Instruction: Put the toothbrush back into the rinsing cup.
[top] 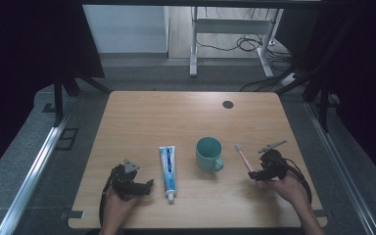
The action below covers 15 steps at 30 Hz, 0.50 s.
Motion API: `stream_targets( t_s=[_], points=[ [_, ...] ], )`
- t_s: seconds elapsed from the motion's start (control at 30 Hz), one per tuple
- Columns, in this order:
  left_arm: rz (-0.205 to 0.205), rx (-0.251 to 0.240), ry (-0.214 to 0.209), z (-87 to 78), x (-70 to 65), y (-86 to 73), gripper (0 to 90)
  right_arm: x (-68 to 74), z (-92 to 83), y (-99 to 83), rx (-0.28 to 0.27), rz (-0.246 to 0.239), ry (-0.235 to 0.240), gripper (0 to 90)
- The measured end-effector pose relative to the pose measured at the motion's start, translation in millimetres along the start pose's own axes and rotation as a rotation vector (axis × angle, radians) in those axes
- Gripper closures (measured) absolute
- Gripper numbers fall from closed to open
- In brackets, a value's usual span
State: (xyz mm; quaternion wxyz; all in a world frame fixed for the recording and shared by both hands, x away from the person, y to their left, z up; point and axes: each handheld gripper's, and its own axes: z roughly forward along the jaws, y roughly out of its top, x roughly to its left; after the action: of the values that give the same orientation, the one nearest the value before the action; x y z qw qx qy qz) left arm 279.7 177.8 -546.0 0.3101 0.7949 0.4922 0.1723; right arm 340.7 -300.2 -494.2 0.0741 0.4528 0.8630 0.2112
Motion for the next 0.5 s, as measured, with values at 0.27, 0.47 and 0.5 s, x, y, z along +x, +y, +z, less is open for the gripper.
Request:
stream_targets(
  t_s=[0.27, 0.47, 0.5],
  points=[
    [0.000, 0.002, 0.000, -0.1, 0.0, 0.1, 0.0, -3.3, 5.7, 18.0, 0.099, 0.007, -0.016, 36.3],
    [0.000, 0.002, 0.000, -0.1, 0.0, 0.1, 0.0, -3.3, 10.8, 32.4, 0.189, -0.007, -0.029, 41.8],
    [0.000, 0.002, 0.000, -0.1, 0.0, 0.1, 0.0, -2.3, 12.7, 37.0, 0.210, -0.009, -0.029, 44.4]
  ],
)
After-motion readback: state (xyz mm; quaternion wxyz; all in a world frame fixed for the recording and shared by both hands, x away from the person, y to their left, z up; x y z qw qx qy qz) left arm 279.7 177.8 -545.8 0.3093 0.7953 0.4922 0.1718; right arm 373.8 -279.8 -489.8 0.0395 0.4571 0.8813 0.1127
